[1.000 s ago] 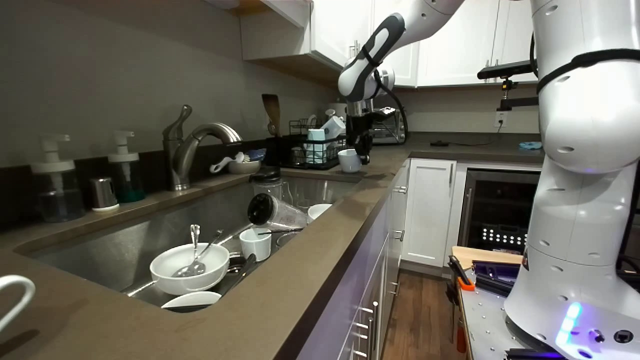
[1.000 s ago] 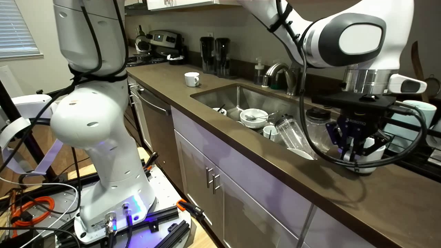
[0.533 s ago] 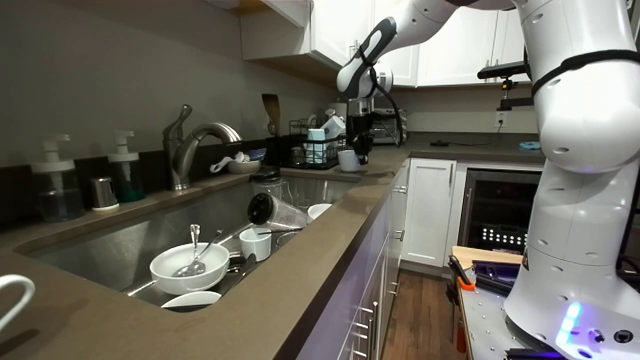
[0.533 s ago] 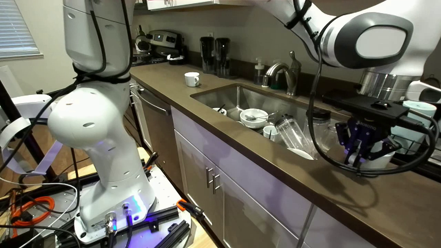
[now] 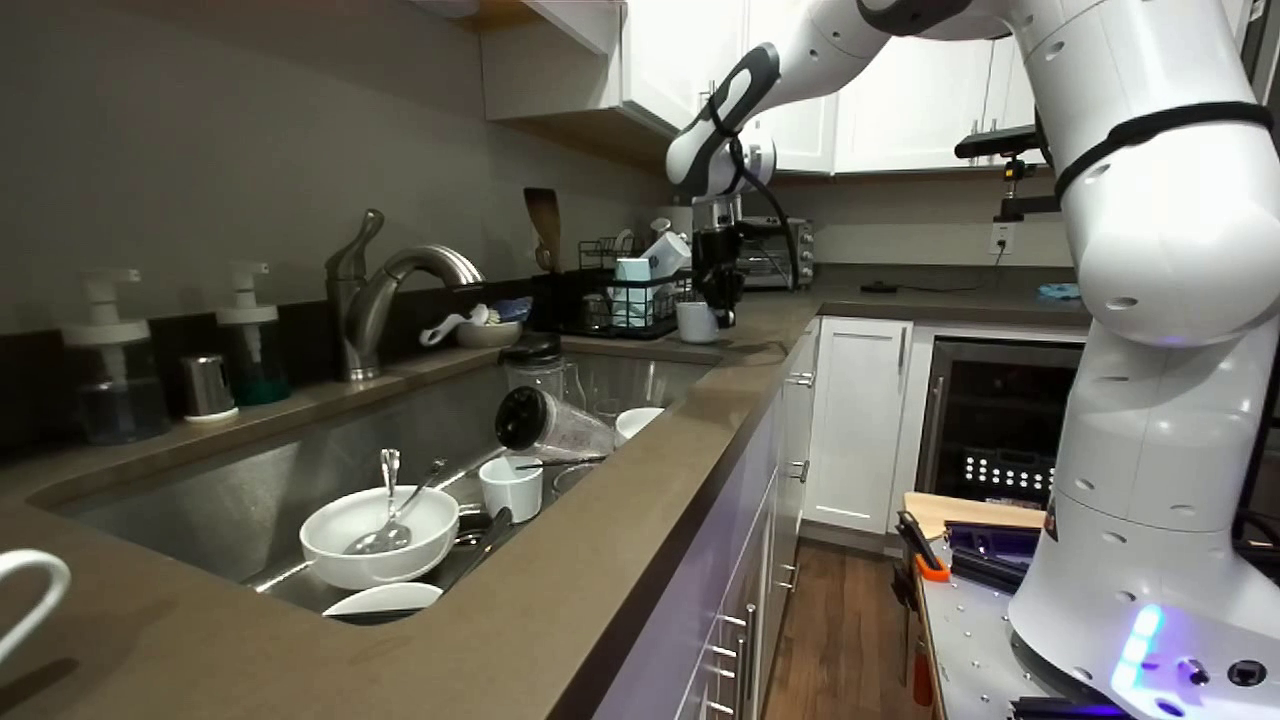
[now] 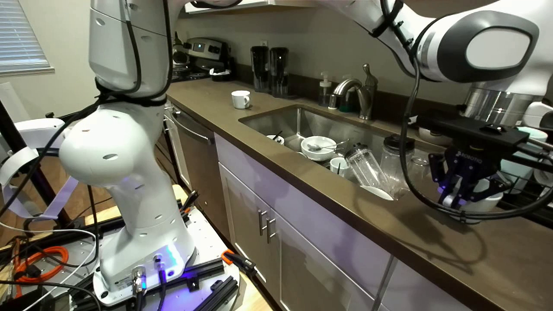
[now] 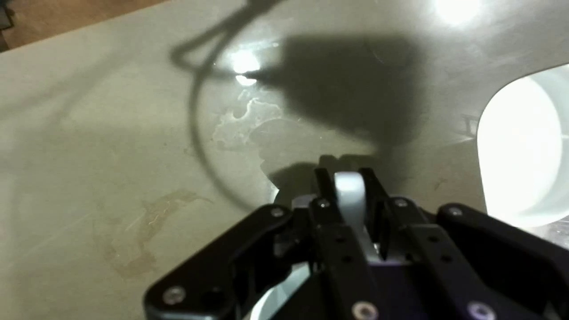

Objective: Empty the mug into the sink

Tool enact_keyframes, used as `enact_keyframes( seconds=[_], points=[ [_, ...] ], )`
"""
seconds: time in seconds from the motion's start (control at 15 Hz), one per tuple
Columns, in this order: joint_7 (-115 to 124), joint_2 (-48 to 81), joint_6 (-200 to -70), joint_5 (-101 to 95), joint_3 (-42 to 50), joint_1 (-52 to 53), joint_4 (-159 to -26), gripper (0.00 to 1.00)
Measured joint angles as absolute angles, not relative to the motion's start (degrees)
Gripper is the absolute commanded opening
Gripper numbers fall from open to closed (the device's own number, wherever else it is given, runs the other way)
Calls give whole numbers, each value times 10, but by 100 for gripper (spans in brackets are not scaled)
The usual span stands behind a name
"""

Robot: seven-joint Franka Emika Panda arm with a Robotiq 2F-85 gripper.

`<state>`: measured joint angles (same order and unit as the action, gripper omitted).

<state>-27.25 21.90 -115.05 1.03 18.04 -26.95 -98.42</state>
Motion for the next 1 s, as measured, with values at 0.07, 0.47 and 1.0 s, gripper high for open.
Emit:
enact_keyframes(
  seconds=[0.07, 0.47, 1.0],
  points=[
    [-271, 223, -1147, 10, 181, -270, -980, 11],
    [-269, 231, -1141, 10, 181, -271, -973, 46],
    [-245, 230, -1134, -28, 181, -269, -972, 98]
  ],
)
